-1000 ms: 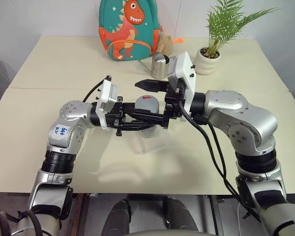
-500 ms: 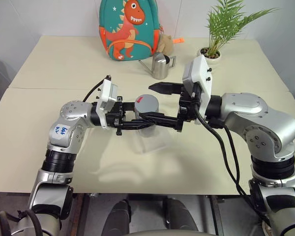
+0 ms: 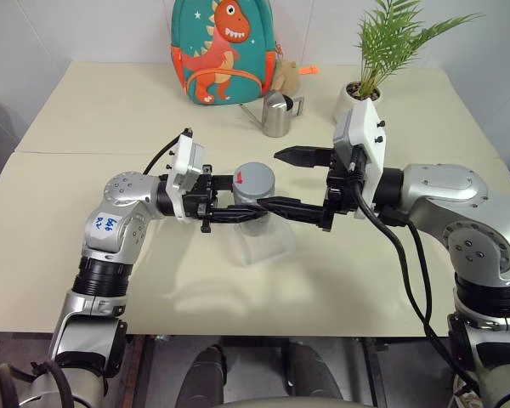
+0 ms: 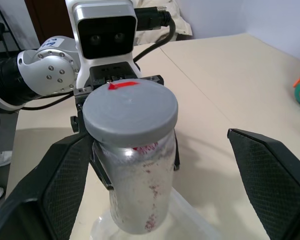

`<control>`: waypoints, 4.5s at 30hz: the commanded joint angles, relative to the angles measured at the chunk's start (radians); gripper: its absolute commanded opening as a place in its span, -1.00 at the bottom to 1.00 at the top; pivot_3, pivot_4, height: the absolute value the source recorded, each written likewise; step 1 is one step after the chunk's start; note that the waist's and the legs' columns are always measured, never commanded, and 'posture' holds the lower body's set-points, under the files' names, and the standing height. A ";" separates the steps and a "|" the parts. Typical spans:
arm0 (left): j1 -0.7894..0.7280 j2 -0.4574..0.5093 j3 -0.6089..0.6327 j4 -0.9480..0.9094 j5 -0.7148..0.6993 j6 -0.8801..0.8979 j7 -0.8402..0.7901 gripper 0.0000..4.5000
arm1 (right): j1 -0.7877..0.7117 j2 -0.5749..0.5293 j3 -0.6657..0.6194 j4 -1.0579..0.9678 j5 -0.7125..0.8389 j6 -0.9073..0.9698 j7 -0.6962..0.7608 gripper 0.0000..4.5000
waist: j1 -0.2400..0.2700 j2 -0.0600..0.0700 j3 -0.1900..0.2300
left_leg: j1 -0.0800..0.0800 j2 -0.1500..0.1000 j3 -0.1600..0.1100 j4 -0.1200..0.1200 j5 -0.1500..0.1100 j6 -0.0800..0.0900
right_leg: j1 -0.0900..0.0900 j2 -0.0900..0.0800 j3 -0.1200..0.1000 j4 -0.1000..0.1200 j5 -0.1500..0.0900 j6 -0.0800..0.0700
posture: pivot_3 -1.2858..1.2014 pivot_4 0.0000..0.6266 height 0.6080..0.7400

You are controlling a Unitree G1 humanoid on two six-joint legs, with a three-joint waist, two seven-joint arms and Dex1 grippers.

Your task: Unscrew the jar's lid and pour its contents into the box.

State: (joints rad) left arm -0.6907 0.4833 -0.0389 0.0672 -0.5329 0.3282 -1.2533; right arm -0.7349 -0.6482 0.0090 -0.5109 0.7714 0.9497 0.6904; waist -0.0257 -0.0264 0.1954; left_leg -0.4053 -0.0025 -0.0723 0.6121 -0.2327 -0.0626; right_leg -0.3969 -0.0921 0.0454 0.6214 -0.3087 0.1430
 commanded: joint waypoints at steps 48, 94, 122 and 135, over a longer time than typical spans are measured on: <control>-0.025 -0.019 0.000 0.004 0.017 -0.046 -0.037 -0.13 | -0.168 0.054 0.069 0.030 0.087 0.100 -0.061 0.99 | -0.001 0.000 0.000 | 0.000 0.000 0.000 0.000 0.000 0.000 | 0.000 0.000 0.000 0.000 0.000 0.000 | 0.03 -0.52 1.00; -0.027 -0.020 0.000 0.013 0.023 -0.044 -0.030 -0.13 | -0.179 0.016 0.048 -0.003 0.059 0.112 0.014 0.30 | -0.001 0.000 0.000 | 0.000 0.000 0.000 0.000 0.000 0.000 | 0.000 0.000 0.000 0.000 0.000 0.000 | 0.03 -0.52 1.00; 0.008 0.024 0.045 0.015 0.030 -0.040 0.018 -0.13 | -0.176 -0.120 -0.055 0.191 -0.140 0.019 -0.047 0.30 | 0.000 0.000 0.000 | 0.000 0.000 0.000 0.000 0.000 0.000 | 0.000 0.000 0.000 -0.001 0.000 0.000 | 0.03 -0.52 1.00; 0.010 0.112 0.139 0.037 0.035 -0.056 0.098 -0.13 | 0.170 -0.084 -0.080 0.405 -0.406 -0.073 -0.260 0.30 | 0.000 0.000 0.000 | 0.000 0.000 0.001 0.000 0.000 0.001 | 0.000 0.000 0.000 0.000 0.000 0.000 | 0.03 -0.52 1.00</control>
State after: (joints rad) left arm -0.6764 0.5883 0.0758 0.1319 -0.4881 0.2843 -1.1612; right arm -0.5760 -0.7441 -0.0355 -0.1044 0.3882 0.9201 0.4570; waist -0.0257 -0.0263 0.1955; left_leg -0.4056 -0.0028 -0.0713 0.6121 -0.2328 -0.0620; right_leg -0.3969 -0.0922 0.0459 0.6210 -0.3088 0.1432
